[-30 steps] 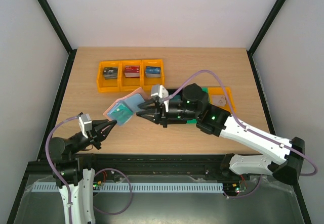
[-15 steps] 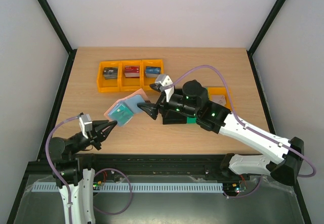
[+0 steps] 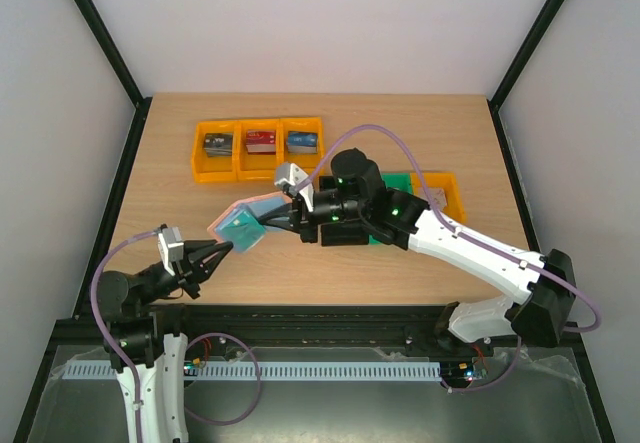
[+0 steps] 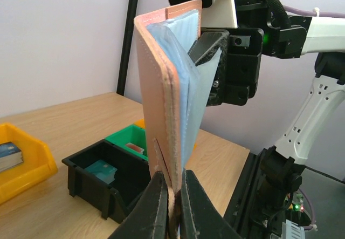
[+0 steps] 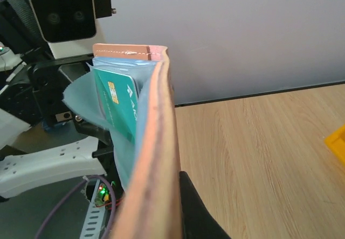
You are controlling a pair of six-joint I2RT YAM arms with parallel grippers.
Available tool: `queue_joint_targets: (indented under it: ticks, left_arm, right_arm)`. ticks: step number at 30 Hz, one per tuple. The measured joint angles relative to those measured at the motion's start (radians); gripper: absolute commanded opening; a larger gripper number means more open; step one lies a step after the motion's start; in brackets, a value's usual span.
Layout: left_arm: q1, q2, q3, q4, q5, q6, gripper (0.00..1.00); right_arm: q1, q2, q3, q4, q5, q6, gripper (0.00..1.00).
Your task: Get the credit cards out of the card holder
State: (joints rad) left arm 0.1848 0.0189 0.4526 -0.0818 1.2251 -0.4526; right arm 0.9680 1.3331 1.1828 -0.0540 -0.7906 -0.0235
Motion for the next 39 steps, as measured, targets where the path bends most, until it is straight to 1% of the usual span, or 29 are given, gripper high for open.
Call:
queue_joint_targets:
  ticks: [2, 3, 6, 7, 9, 11, 14, 21, 26, 30, 32, 35, 39]
  left_arm:
    - [0.0, 0.0, 0.0, -0.001, 0.004, 0.0, 0.04]
    - [0.0, 0.0, 0.0, -0.001, 0.003, 0.0, 0.08]
    - [0.0, 0.0, -0.001, -0.003, -0.006, -0.001, 0.36]
    - [0.0, 0.0, -0.003, -0.005, -0.013, -0.007, 0.42]
    - [0.0, -0.001, -0.01, -0.006, -0.024, -0.013, 0.47]
    - [0.0, -0.002, -0.017, -0.008, -0.03, -0.019, 0.49]
    - [0.0, -0.004, -0.025, -0.006, -0.033, -0.028, 0.48]
    - [0.0, -0.005, -0.029, -0.006, -0.028, -0.034, 0.37]
    - [0.0, -0.005, -0.039, 0.006, -0.02, -0.046, 0.35]
    - [0.0, -0.005, -0.053, 0.019, -0.017, -0.066, 0.22]
    - [0.0, -0.005, -0.057, 0.023, -0.015, -0.072, 0.17]
    - [0.0, -0.005, -0.059, 0.026, -0.011, -0.075, 0.2]
    - [0.0, -0.005, -0.061, 0.037, -0.01, -0.084, 0.2]
  right_arm:
    - [0.0, -0.003, 0.0, -0.006, -0.023, -0.004, 0.02]
    - [-0.003, -0.006, -0.001, -0.007, -0.029, -0.004, 0.02]
    - [-0.004, -0.021, -0.013, -0.005, -0.044, -0.003, 0.02]
    - [-0.004, -0.027, -0.016, -0.005, -0.049, -0.002, 0.02]
    - [-0.004, -0.038, -0.017, -0.002, -0.057, 0.005, 0.02]
    - [-0.004, -0.045, -0.017, 0.001, -0.063, 0.009, 0.02]
    - [-0.004, -0.048, -0.017, 0.009, -0.068, 0.021, 0.02]
    - [-0.004, -0.048, -0.017, 0.017, -0.073, 0.04, 0.02]
    - [-0.004, -0.048, -0.017, 0.024, -0.08, 0.055, 0.02]
    - [-0.004, -0.042, -0.017, 0.044, -0.096, 0.071, 0.02]
    - [-0.004, -0.034, -0.017, 0.05, -0.106, 0.079, 0.02]
    - [-0.004, -0.024, -0.017, 0.06, -0.115, 0.088, 0.02]
    - [-0.005, -0.023, -0.017, 0.061, -0.121, 0.093, 0.02]
